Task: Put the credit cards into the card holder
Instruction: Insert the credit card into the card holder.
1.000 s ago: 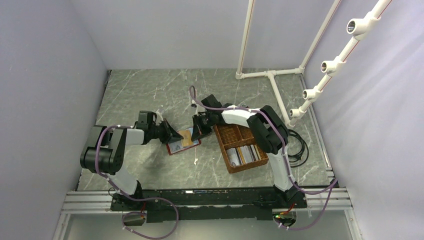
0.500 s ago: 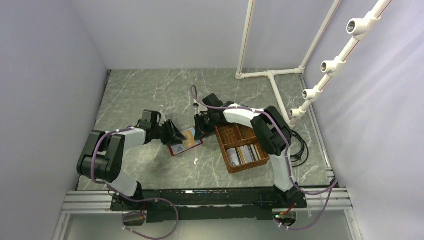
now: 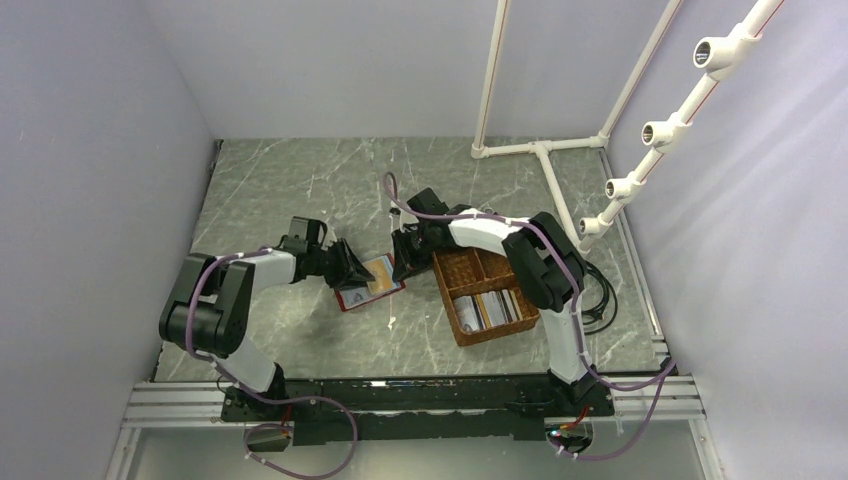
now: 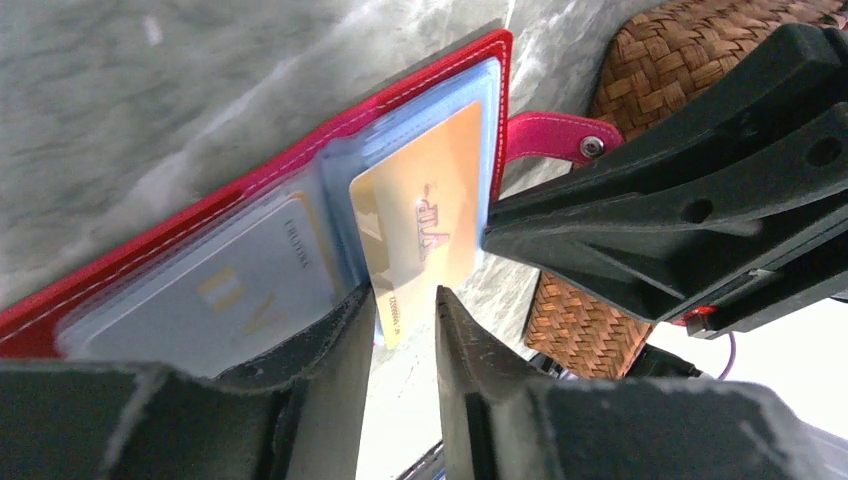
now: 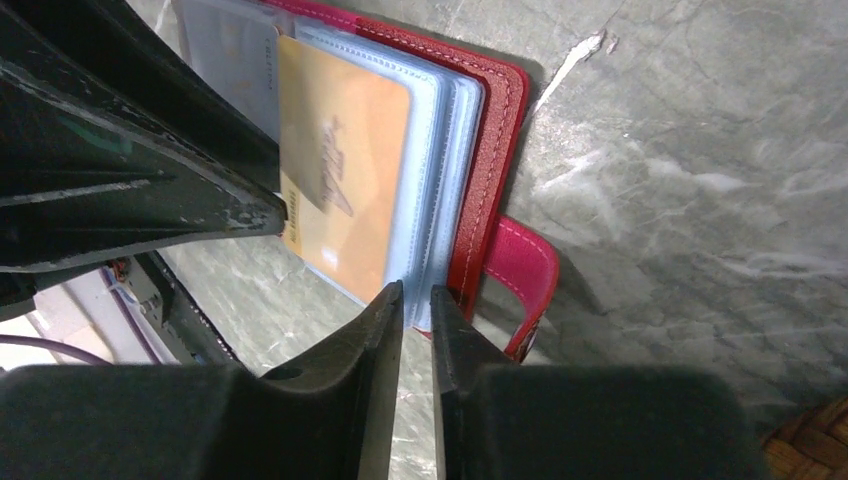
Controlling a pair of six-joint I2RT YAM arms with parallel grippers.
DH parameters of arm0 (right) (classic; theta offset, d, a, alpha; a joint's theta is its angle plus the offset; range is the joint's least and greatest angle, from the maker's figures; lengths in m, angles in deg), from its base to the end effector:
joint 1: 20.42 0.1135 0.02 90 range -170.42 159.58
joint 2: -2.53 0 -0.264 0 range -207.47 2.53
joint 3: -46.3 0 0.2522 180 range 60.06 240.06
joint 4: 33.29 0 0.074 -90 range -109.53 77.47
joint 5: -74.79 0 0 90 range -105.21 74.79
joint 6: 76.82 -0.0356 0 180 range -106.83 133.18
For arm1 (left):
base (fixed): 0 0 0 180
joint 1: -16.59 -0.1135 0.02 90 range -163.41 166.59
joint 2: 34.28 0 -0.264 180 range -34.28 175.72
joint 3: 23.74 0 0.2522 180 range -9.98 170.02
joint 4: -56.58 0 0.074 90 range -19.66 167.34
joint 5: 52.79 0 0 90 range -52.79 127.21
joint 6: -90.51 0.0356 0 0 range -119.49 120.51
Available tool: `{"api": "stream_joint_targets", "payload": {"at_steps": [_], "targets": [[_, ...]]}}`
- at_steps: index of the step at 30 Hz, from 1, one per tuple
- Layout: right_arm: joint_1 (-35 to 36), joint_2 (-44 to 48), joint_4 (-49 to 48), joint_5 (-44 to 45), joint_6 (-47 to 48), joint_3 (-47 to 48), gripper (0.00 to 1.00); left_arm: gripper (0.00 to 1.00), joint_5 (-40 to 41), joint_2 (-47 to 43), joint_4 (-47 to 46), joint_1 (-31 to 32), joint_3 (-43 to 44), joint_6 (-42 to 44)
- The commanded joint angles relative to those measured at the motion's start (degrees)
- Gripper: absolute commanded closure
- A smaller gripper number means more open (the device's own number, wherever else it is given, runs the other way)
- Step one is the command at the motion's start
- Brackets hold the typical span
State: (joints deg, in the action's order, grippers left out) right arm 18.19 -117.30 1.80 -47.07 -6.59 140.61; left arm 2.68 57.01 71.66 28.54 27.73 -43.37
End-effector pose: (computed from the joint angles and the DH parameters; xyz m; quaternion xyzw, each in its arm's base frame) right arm 0.3243 0.2831 0.1430 -0.2209 0.9062 0.3507 0.0835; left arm 0.2688 -0.0775 0.1314 -0.1644 0.9000 -0.3849 0.1220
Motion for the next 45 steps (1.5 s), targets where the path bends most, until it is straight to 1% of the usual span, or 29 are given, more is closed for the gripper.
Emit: {"api": "stream_joint_targets", "payload": {"at_steps": [1, 5, 8, 10, 14, 17, 18, 19, 21, 22, 25, 27, 32, 37, 41, 45], "targets": [[0.4, -0.9, -4.0, -4.2, -2.5, -1.2, 0.84, 0.68, -0.7, 2.4, -4.0, 2.9, 3.4, -1.4], [0.7, 0.6, -5.1, -5.0, -3.5, -2.1, 0.84, 0.69, 0.4, 2.4, -5.3, 5.4, 4.0, -3.1], [0.0, 1.8, -3.4, -3.2, -2.9, -2.2, 0.84, 0.67, 2.5, 1.6, 0.7, 4.5, 3.9, -1.4], [-0.6, 2.8, -2.3, -1.9, -2.4, -2.5, 0.81, 0.62, 3.0, 0.4, 3.7, 3.0, 3.3, -0.4], [-1.1, 5.0, -1.0, -0.1, -2.0, -2.6, 0.74, 0.55, 6.9, -3.8, 14.5, 2.7, 6.1, 3.9], [-1.3, 5.3, -1.8, -0.3, -3.0, -2.7, 0.69, 0.53, 7.1, -6.6, 15.3, 2.8, 7.2, 4.1], [-1.4, 5.1, -2.2, -0.8, -3.5, -2.6, 0.68, 0.55, 6.2, -6.5, 14.5, 2.9, 7.5, 3.8], [-1.5, 4.8, -2.7, -1.2, -4.2, -2.6, 0.68, 0.6, 5.5, -5.9, 13.6, 3.1, 7.7, 3.5], [-1.6, 4.5, -4.0, -2.1, -5.3, -2.9, 0.69, 0.74, 3.3, -3.5, 10.8, 3.6, 7.9, 2.7], [-1.6, 4.3, -4.5, -2.3, -5.7, -3.0, 0.69, 0.79, 2.6, -1.9, 9.7, 3.9, 8.1, 2.3], [-1.7, 3.8, -5.3, -3.1, -6.5, -3.0, 0.72, 0.86, 2.0, 1.2, 6.6, 4.5, 8.1, 1.4], [-1.8, 3.7, -5.6, -3.0, -6.6, -3.1, 0.74, 0.9, 3.3, 2.4, 6.9, 4.6, 8.4, 1.9], [-1.8, 3.5, -6.3, -3.7, -7.2, -3.0, 0.74, 0.94, 6.4, 3.9, 9.3, 4.6, 8.2, 3.4], [-1.8, 2.4, -6.3, -4.2, -7.0, -2.9, 0.73, 0.94, 7.2, 4.1, 7.4, 4.6, 5.4, 2.6], [-1.8, 2.3, -6.1, -4.1, -6.7, -2.8, 0.71, 0.95, 7.4, 4.6, 6.8, 4.6, 4.4, 2.6], [-1.7, 1.8, -6.7, -5.2, -7.0, -2.8, 0.71, 0.95, 7.3, 4.9, 6.4, 4.6, 4.1, 2.5]]}}
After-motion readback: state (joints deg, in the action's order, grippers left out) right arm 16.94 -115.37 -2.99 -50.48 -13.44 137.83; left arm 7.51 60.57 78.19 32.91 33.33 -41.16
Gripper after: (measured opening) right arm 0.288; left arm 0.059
